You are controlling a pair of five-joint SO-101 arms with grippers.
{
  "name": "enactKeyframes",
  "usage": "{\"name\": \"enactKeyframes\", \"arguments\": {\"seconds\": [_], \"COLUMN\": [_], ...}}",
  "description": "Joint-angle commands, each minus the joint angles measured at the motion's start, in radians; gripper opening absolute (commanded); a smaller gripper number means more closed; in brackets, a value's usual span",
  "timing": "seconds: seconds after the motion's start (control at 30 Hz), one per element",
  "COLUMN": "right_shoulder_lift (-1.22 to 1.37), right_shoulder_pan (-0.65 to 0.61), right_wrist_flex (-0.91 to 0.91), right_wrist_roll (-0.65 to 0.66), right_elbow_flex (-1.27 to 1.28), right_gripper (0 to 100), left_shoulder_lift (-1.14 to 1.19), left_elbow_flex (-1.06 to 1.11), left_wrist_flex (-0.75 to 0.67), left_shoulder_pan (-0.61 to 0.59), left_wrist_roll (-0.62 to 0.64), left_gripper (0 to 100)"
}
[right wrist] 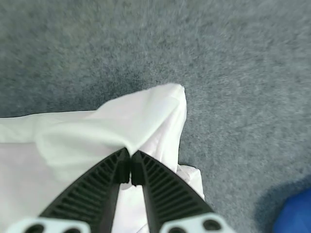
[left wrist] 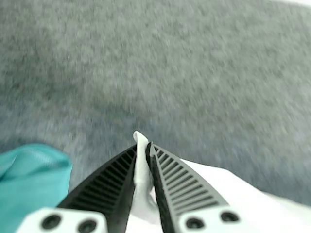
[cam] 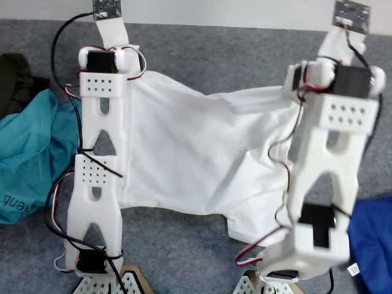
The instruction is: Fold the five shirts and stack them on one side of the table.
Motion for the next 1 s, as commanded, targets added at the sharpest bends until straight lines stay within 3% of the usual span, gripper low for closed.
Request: {"name": "enactKeyframes", "arguments": {"seconds": [0.0, 0.2, 0.37, 0.7, 0.97], "right_shoulder_lift": [-0.231, -0.458, -0.559, -0.664, -0.714], "right_shoulder_pan": [0.002, -0.002, -0.002, 0.004, 0.143], "right_wrist_flex": [0.008, -0.008, -0.03, -0.03, -0.11], "right_wrist_roll": [0.032, 0.104, 0.152, 0.258, 0.365], "right_elbow_flex": [0.125, 0.456, 0.664, 0.895, 1.061], "right_gripper": [0.5, 0.5, 0.5, 0.5, 0.5], "left_shoulder_lift": [-0.131, -0.14, -0.176, -0.71, -1.124], "left_elbow_flex": [-0.047, -0.035, 0.15, 1.064, 1.844], "left_wrist_flex": [0.092, 0.101, 0.104, 0.075, -0.379], "left_shoulder_pan": [0.033, 0.013, 0.027, 0.087, 0.004], "left_wrist_roll": [-0.006, -0.008, -0.009, -0.015, -0.017], "left_gripper": [1, 1, 1, 1, 1]}}
